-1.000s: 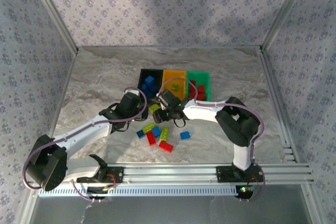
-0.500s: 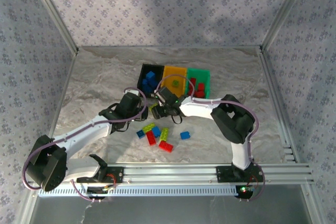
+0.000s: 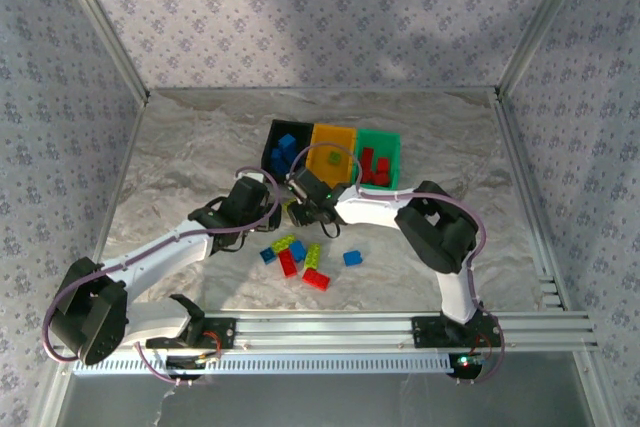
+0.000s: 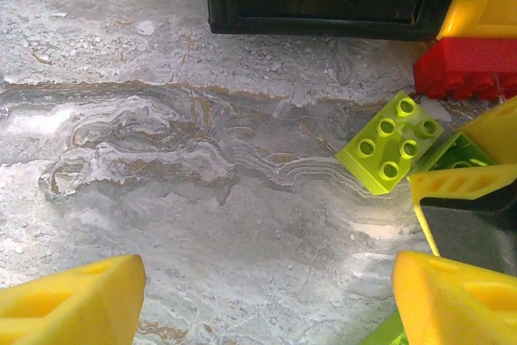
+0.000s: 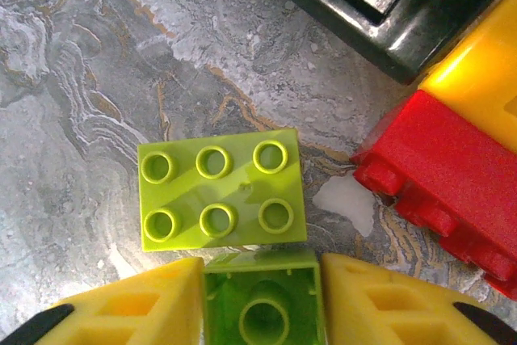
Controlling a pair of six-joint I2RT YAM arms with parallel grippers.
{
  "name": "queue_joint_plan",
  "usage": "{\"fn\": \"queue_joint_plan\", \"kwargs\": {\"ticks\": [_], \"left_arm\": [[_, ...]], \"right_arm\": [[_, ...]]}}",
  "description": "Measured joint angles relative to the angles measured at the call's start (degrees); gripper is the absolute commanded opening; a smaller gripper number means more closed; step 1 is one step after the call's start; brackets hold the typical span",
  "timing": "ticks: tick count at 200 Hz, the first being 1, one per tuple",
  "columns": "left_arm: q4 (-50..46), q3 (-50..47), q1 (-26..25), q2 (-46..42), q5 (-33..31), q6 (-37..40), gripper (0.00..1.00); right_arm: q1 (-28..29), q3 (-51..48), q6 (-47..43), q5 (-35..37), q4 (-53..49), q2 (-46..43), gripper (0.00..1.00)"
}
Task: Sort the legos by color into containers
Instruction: Pick up the lego from the center of the table, then place the lego in the container.
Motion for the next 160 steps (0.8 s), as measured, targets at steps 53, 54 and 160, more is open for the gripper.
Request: {"fn": "queue_joint_plan", "kwargs": {"ticks": [53,54,160], "left_arm": [[-0.1,0.0,0.0,0.0,0.0,0.0,0.79],[-0.1,0.0,0.0,0.0,0.0,0.0,0.79],[-0.1,0.0,0.1,0.0,2.0,-1.1,0.79]], "right_arm": [[0.4,-2.5,-0.1,0.7,-1.3,-3.3,0.35],[0.4,-2.5,-0.2,0.6,-1.3,-3.4,0.35],[-12.0,8.2,-1.9,0.3,-4.1,-8.2,0.43]]}}
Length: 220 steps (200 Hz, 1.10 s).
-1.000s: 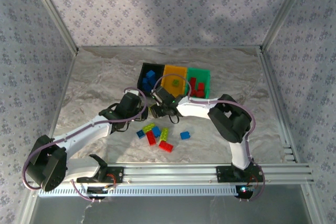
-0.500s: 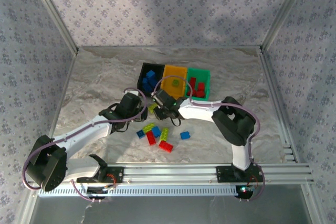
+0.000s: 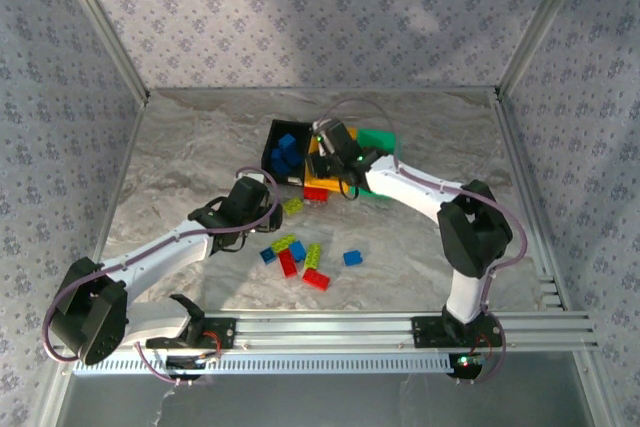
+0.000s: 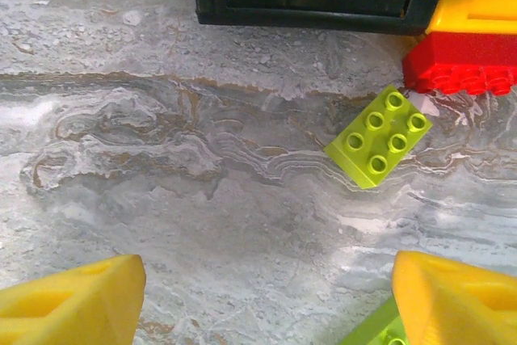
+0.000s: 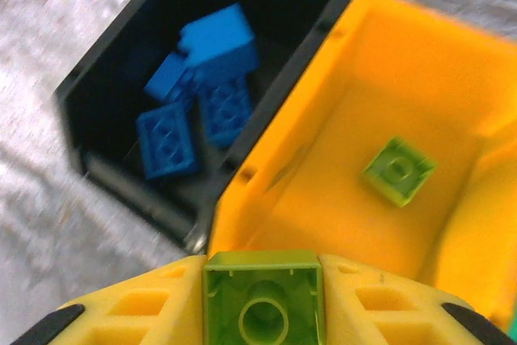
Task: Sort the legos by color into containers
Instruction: Place the lego in the container, then pick up the lego from the center of the table.
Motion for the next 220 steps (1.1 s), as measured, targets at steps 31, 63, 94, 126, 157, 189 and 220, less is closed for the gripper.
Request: {"fn": "queue_joint_plan", "kwargs": {"ticks": [31,63,94,126,157,189,220], "left_arm": [[-0.2,0.0,0.0,0.4,0.9,-0.4,0.79],[-0.4,0.0,0.0,0.4,1.1,-0.5,0.8],[-0.1,0.0,0.1,1.3,1.5,-0.6,0.8],[0.3,0.0,0.7,3.8,2.2,-0.6,0.79],[0.7,0.4,0.9,5.7,2.9,-0.6,0.79],[1.7,0.8,0.9,6.4,3.7,-0.6,0.79],[1.7,0.9,0.9,6.4,3.8,-0.6,0.8]], "right_arm": [[-4.6,5.0,-0.7,-0.7,-1.4,4.3,0.59],[-4.2,4.4,-1.0,-1.5,-2.3,4.4,0.61],[-0.1,-2.0,-0.9,-1.5,-2.0,1.3,0.63],[4.7,-7.2,0.2,-1.6,-2.0,-1.9,0.63],[6.2,-11.3,2.9,-2.6,-0.5,-2.9,0.64],[6.3,-14.1,6.4,-3.0,0.4,-1.8,0.69],[6.3,-14.3,9.4,-2.8,2.6,-0.5,0.75]]}}
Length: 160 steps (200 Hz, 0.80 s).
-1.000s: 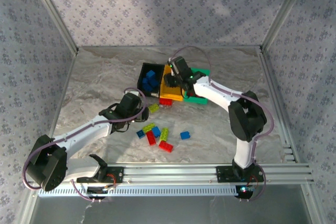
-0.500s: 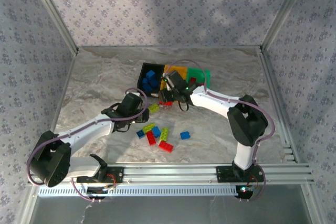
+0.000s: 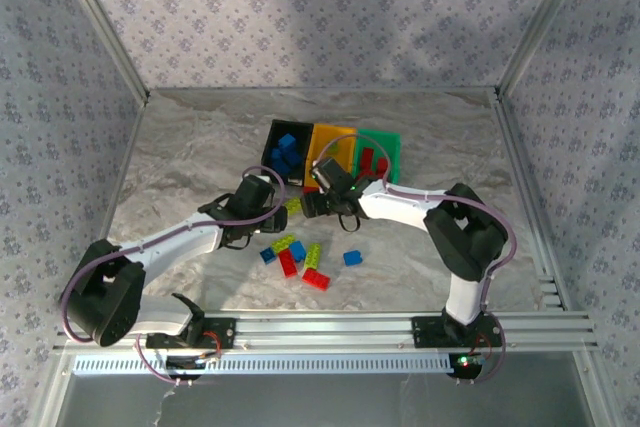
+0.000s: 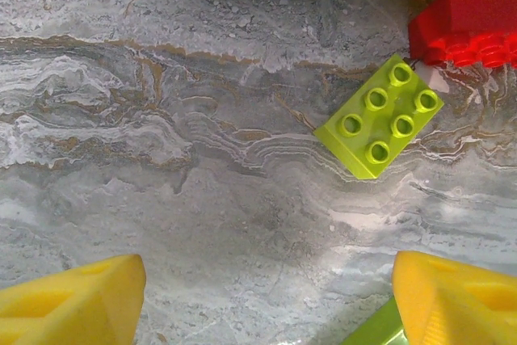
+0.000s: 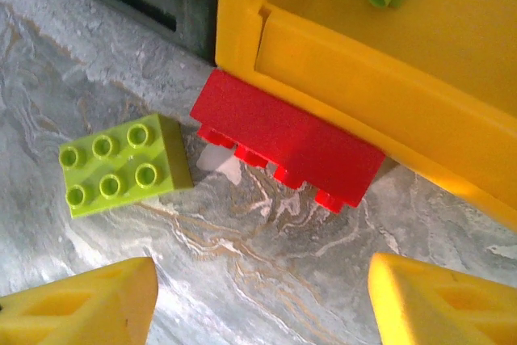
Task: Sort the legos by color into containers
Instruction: Pick up the lego from the center of the table.
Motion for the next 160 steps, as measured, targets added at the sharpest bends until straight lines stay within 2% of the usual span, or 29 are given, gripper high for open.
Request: {"fn": "queue_joint_plan", "kwargs": {"ticks": [45,82,116,160], "left_arm": [[0.0,0.0,0.0,-0.1,0.0,0.0,0.8],[0.2,-0.1,0.1,-0.9,0.0,0.0,0.79],[1.6,-1.4,0.5,-1.7,0.2,-0.1,0.79],[2.0,-4.7,0.8,-3.7,0.5,-0.3,0.8]], "right_arm": [[0.4,0.0,5.4,3.1,3.0,2.1,0.79],[2.5,0.5,11.5,8.7,3.3,4.6,0.81],[5.2,3.2,16.3,14.3,4.0,6.9,0.82],[6.3,4.7,19.6,18.0,4.4,8.3,0.81]]}}
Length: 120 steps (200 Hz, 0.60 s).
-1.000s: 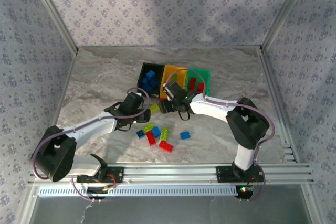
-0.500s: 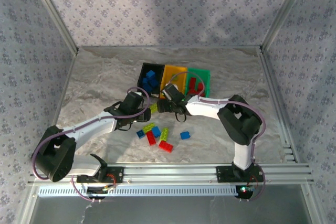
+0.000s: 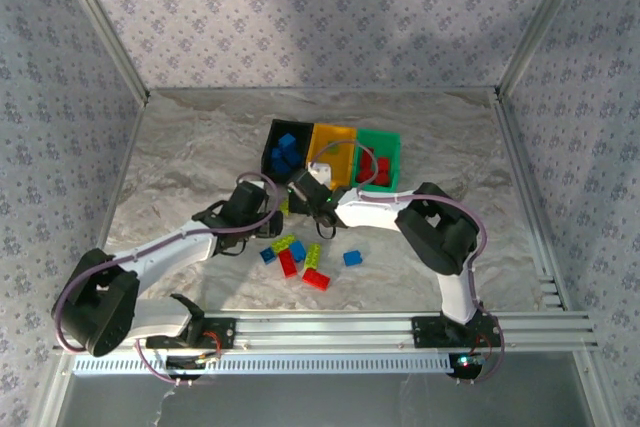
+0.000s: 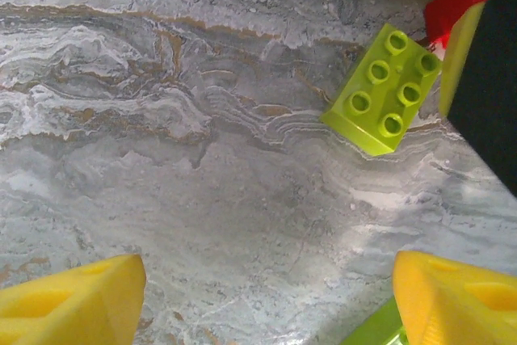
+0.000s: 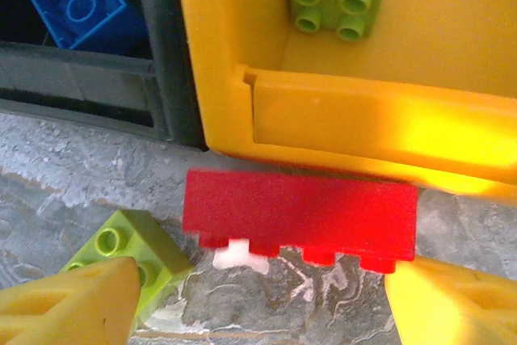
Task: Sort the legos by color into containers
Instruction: Pick up the lego from the center of the table.
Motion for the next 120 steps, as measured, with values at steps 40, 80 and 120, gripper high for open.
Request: {"fn": "queue_joint_plan", "kwargs": {"ticks": [40,80,120], "left_arm": [[1.0,-2.2,1.2,-1.9,0.6,0.0,0.79],[1.0,-2.8,2.2,-4.0,1.0,0.0,0.8],[1.0,-3.1,3.0,-6.3,1.0,0.0,0.8]], "right_arm": [[-1.5,0.8,0.7,2.1,-0.2,1.9,0.8],[-2.0,2.4,0.7,3.2,-0.5,3.6,0.77],[-1.7,1.2,0.5,3.3,0.0,3.4,0.65]]}}
